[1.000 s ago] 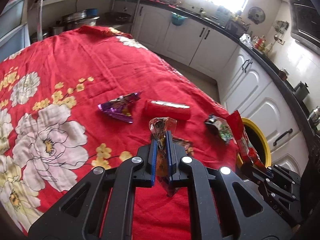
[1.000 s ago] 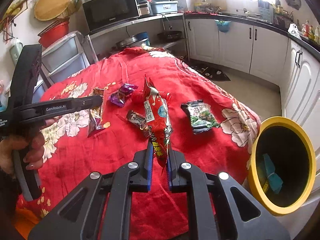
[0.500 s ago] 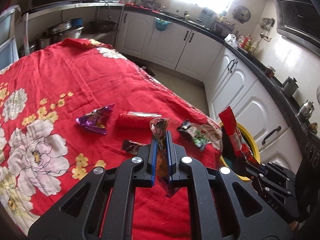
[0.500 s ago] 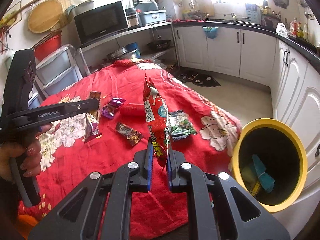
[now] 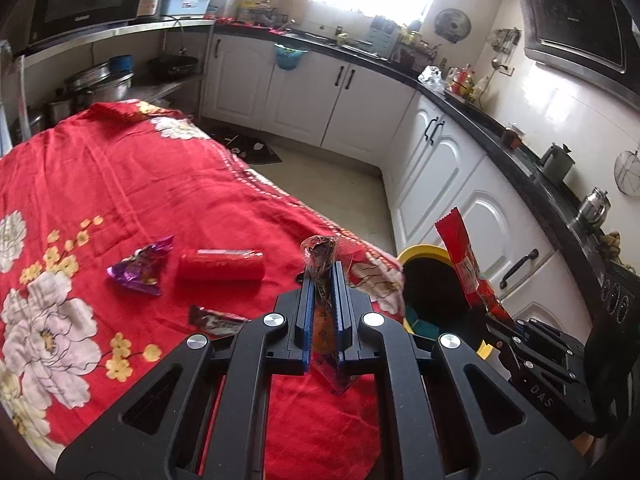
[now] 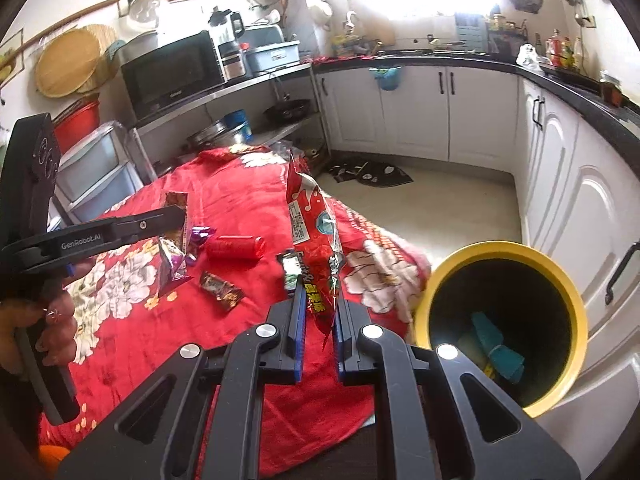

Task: Collect trash
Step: 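Carry the red bag with the right tool while the left tool carries the orange wrapper to the bin, then open the right tool over the bin while the left tool releases the orange wrapper into it, then move both tools back over the table toward the remaining wrappers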

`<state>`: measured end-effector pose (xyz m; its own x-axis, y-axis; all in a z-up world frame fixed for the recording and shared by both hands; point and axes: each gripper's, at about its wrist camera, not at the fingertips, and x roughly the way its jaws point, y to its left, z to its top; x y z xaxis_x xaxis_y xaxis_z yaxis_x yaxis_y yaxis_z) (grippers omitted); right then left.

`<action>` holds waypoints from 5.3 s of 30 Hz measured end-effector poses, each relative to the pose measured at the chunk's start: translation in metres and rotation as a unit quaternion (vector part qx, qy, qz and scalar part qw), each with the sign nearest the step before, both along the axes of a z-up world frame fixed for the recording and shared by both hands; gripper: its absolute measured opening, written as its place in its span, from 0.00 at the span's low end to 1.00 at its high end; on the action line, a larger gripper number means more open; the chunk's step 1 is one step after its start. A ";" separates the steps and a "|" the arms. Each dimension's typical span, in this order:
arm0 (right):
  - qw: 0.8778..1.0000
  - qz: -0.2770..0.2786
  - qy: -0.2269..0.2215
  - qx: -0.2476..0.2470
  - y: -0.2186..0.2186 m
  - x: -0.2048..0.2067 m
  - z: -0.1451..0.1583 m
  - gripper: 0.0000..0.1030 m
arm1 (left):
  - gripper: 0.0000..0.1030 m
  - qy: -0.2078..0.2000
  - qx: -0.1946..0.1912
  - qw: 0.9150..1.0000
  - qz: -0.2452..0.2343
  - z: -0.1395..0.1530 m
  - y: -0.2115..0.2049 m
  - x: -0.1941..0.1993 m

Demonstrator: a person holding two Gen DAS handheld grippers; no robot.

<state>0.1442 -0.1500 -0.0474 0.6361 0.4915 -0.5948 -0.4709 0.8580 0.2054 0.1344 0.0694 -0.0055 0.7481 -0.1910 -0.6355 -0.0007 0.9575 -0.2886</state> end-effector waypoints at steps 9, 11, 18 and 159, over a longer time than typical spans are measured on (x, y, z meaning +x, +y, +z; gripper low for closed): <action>0.999 -0.039 -0.009 0.006 -0.033 0.005 0.006 0.11 | 0.04 -0.009 -0.004 1.000 -0.025 0.007 -0.030 0.014; 0.999 -0.047 -0.010 0.007 -0.039 0.006 0.007 0.11 | 0.04 -0.012 -0.004 0.999 -0.031 0.009 -0.038 0.019; 0.997 -0.080 -0.020 0.000 -0.063 0.009 0.011 0.11 | 0.04 -0.016 -0.010 0.998 -0.054 0.012 -0.066 0.033; 0.995 -0.069 -0.056 -0.039 0.004 -0.007 0.016 0.79 | 0.90 -0.003 -0.016 0.998 0.052 -0.013 0.013 0.015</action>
